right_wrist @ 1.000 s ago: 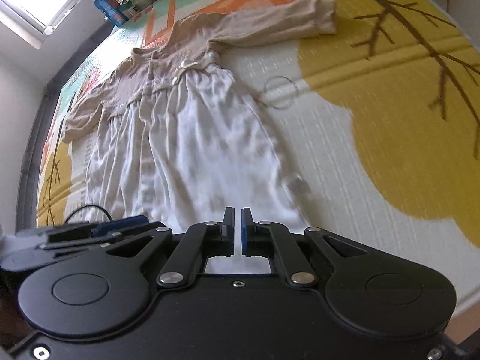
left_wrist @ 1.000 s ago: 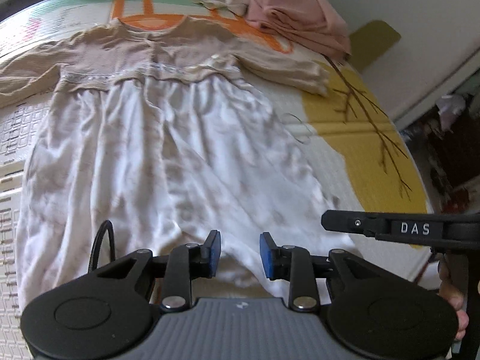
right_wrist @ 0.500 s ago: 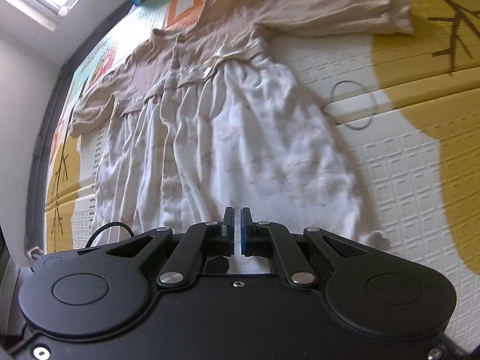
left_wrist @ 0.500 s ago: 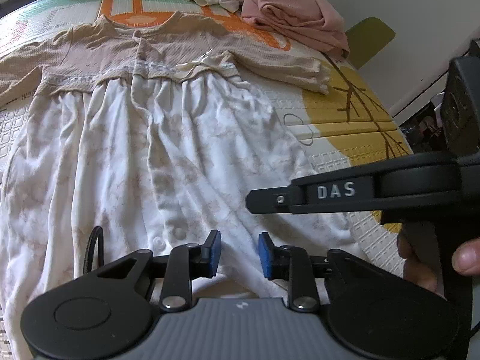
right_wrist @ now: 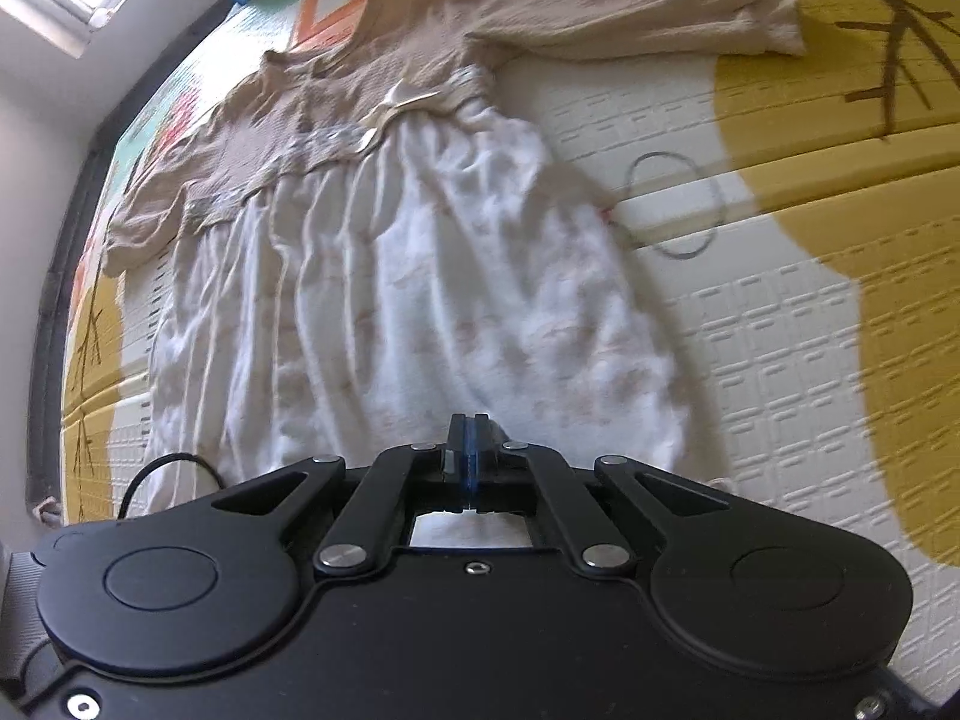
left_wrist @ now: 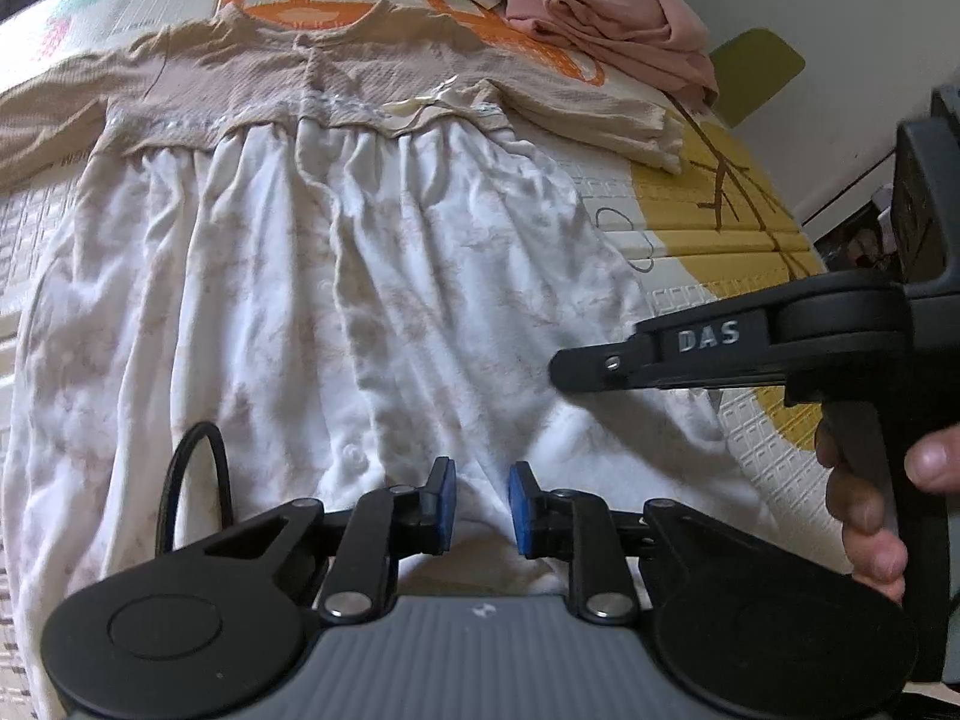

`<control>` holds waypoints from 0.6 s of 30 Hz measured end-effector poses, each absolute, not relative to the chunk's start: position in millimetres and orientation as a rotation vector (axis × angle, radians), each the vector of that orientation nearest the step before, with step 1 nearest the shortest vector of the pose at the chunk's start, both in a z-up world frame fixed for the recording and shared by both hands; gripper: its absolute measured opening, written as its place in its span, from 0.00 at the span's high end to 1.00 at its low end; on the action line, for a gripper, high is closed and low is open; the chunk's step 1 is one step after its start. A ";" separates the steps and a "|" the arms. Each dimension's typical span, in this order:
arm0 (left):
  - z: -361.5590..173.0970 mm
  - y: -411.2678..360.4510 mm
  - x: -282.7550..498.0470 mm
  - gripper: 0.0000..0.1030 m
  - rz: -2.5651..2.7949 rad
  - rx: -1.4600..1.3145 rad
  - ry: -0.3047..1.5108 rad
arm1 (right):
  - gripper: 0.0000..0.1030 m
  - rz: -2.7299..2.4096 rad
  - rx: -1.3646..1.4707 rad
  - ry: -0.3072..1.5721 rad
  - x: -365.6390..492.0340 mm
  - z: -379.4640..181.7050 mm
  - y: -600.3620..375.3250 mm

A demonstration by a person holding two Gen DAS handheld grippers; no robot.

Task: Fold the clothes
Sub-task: 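Lift both grippers away from the laid-out beige and white garment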

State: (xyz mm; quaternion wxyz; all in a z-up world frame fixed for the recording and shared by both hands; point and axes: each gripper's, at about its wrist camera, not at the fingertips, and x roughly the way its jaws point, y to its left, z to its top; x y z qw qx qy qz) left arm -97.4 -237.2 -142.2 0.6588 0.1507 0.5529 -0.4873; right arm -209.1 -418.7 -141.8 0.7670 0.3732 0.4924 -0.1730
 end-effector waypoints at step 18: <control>-145.1 -220.0 -83.5 0.91 -1.063 0.323 1.308 | 1.00 -0.571 0.759 1.053 -227.1 -135.3 -446.8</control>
